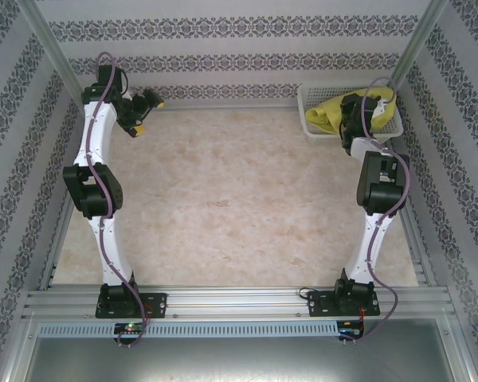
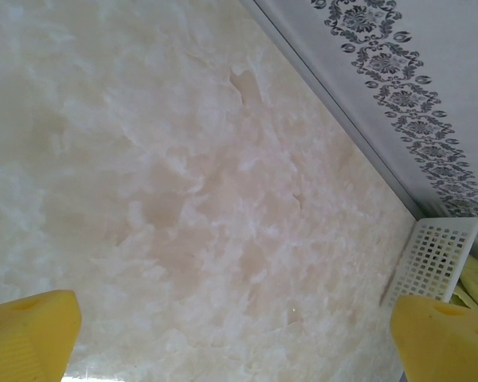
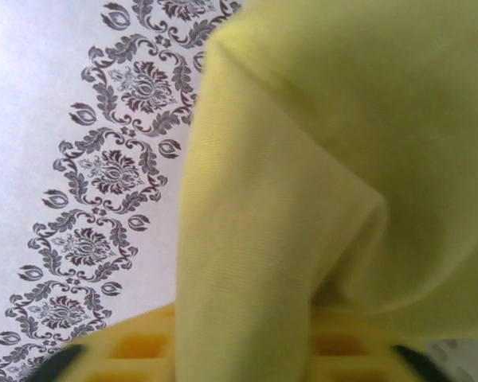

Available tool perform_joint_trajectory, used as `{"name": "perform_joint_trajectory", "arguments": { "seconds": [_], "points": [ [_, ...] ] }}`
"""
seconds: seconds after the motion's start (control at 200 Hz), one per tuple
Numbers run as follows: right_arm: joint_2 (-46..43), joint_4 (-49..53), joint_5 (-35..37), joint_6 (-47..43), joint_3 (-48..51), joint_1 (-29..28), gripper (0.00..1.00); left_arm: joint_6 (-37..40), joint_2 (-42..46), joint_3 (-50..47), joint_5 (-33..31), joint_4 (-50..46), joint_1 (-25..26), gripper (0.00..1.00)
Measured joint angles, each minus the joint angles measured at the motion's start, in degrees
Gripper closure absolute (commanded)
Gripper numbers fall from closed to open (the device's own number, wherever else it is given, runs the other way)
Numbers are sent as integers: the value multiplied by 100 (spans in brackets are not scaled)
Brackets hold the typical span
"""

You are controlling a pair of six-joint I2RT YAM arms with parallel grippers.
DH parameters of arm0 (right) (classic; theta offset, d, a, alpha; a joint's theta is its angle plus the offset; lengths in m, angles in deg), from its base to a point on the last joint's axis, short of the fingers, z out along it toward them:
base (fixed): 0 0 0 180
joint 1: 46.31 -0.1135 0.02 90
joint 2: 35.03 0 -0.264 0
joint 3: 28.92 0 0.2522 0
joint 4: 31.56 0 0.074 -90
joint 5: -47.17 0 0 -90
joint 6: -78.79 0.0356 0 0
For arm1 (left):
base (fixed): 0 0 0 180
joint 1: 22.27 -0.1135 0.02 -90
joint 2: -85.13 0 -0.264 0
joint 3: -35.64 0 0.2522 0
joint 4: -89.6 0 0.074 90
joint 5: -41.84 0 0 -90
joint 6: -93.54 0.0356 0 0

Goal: Roll up the long pants

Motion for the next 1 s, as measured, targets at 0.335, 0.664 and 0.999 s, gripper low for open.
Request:
{"name": "perform_joint_trajectory", "arguments": {
  "seconds": [0.335,0.664,0.999],
  "points": [
    [-1423,1307,699,-94,807,-260,5,166,260,-343,61,-44,0,0],
    [-4647,2406,960,-1410,2380,-828,2,437,2208,-2295,-221,516,0,0],
    [-6100,3373,778,-4328,3552,-1274,2,1084,5945,-7158,-2376,3427,7,0]
  ]
}}
